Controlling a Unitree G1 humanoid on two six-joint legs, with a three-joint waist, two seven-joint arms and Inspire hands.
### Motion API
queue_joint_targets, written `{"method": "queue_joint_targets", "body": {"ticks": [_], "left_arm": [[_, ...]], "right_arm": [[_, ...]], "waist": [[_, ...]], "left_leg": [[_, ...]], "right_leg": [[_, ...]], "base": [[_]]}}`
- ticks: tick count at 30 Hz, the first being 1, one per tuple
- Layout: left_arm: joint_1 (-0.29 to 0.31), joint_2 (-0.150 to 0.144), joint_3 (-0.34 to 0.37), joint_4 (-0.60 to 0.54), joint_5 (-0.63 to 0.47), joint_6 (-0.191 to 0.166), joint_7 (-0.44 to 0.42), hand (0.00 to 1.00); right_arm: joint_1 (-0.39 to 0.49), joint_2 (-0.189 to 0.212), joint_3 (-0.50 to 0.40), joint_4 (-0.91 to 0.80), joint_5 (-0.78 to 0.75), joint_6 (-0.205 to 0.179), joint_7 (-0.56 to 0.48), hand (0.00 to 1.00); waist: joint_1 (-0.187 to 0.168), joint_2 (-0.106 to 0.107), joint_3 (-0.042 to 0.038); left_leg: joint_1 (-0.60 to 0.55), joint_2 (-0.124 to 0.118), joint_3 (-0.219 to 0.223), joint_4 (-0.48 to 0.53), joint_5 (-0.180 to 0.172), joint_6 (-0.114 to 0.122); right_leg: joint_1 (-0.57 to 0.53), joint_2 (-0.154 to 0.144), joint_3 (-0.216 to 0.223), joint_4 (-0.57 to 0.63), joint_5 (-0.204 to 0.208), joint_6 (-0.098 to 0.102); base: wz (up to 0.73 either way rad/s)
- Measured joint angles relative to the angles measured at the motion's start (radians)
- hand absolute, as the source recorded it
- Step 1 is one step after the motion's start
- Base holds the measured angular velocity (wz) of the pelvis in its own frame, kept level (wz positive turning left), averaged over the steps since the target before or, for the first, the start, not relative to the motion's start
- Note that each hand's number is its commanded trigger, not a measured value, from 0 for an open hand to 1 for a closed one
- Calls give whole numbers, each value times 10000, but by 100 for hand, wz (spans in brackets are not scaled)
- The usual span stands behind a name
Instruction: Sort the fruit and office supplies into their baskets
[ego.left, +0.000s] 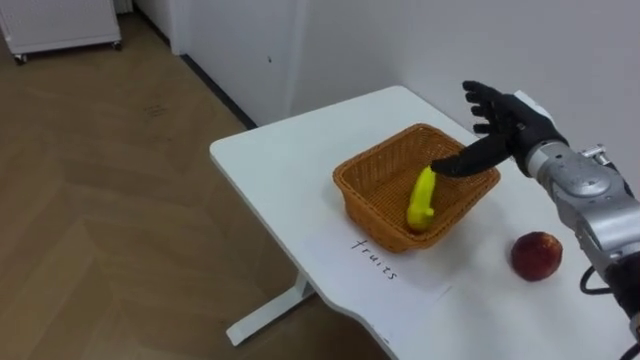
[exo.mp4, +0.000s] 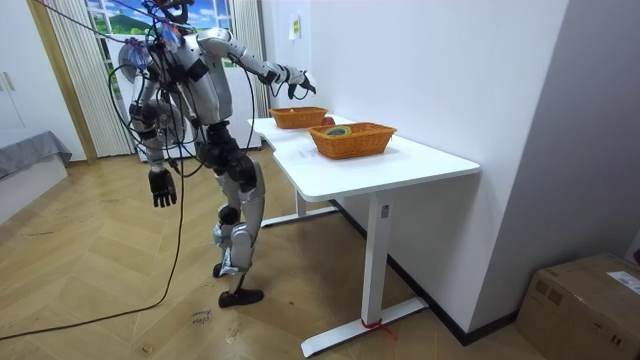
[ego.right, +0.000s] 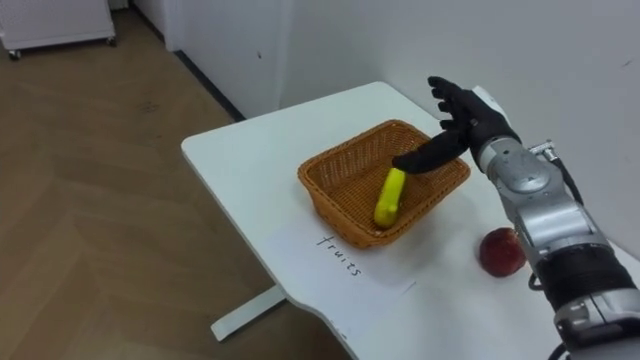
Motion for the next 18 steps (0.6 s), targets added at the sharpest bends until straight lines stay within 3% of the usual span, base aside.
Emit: {"method": "queue_joint_targets", "body": {"ticks": [5, 12, 18], "left_arm": [[3, -3, 3, 21, 10, 72, -2, 0], [-11, -12, 3, 55, 3, 50, -28, 0], [-47, -9, 2, 39, 1, 3, -25, 0]], "right_arm": [[35, -2, -1, -33, -510, 0, 63, 0], [37, -187, -7, -509, -769, -17, 65, 0], [38, -266, -7, -1072, -737, -210, 20, 0]], "waist": [[-24, 23, -7], [-257, 168, -143], [-517, 231, -152]], "left_leg": [[133, 0, 24, -1, -5, 6], [190, -14, 113, -26, 4, 27], [472, -16, 385, -240, 48, 94]], "right_leg": [[106, -14, 69, 5, -1, -1], [105, -79, 136, 12, -21, -26], [176, -186, 416, 37, -102, -13]], "base": [[-1], [-3], [-14]]}}
